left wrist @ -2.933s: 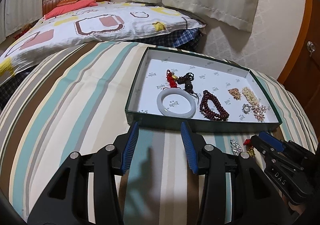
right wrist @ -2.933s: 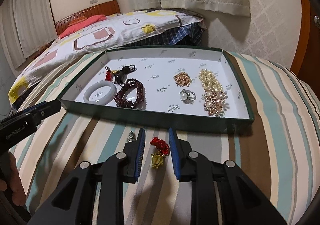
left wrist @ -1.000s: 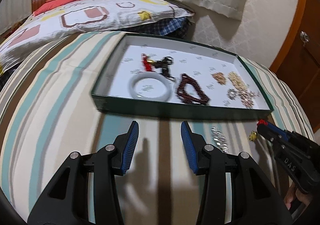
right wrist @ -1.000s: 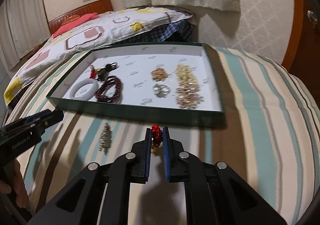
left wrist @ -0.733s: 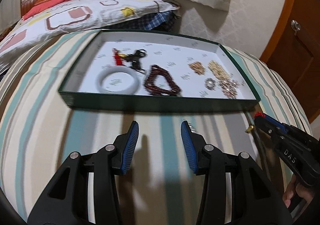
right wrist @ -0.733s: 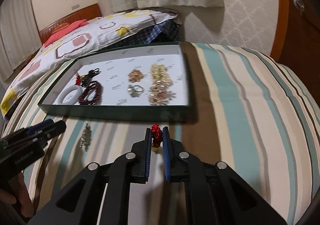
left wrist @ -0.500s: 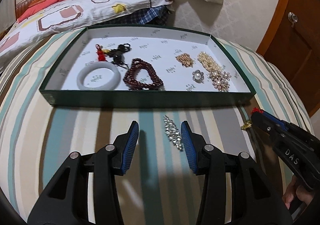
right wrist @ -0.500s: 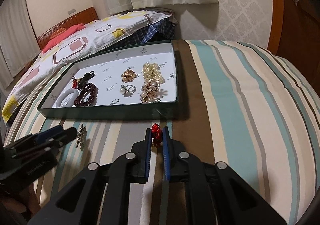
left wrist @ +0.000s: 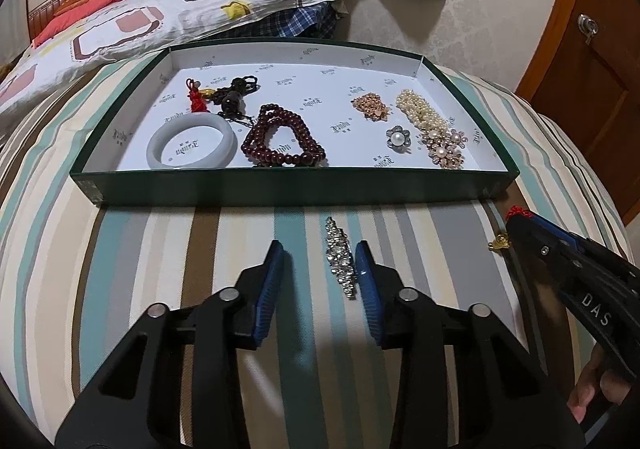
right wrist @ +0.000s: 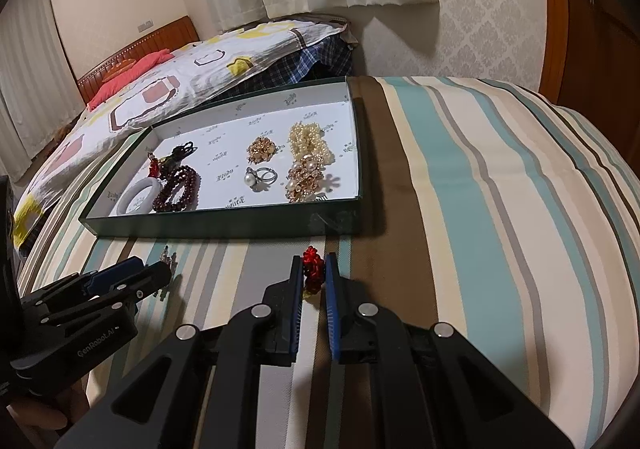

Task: Organize jewelry
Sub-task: 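Grasp the silver rhinestone brooch with the left tool, then carry the silver brooch and red-flower pendant into the box, opening both tools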

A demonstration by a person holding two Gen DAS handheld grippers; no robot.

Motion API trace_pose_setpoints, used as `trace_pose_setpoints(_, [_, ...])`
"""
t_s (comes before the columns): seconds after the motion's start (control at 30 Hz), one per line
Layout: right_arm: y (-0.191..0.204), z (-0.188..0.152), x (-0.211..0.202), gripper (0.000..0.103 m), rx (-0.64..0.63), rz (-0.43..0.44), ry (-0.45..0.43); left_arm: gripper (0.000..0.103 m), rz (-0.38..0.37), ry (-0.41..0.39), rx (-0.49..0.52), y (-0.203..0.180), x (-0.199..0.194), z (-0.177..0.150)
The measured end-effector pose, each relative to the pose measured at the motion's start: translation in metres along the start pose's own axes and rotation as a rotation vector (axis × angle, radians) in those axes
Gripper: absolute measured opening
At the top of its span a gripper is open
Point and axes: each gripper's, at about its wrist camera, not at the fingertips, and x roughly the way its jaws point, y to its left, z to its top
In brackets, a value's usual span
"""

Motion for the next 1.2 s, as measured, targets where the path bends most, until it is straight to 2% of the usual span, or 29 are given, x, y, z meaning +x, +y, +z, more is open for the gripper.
trace_pose_setpoints(0.33, [0.002,-0.003,0.002,0.011,-0.002,0.002,0.007,0.014,-0.032,0.004,0.027,-0.007,0.002,0.0])
trace_pose_setpoints(1.2, [0.009,-0.002,0.0,0.011,-0.013,0.009,-0.008,0.012,-0.027,-0.025,0.013,0.005,-0.004,0.002])
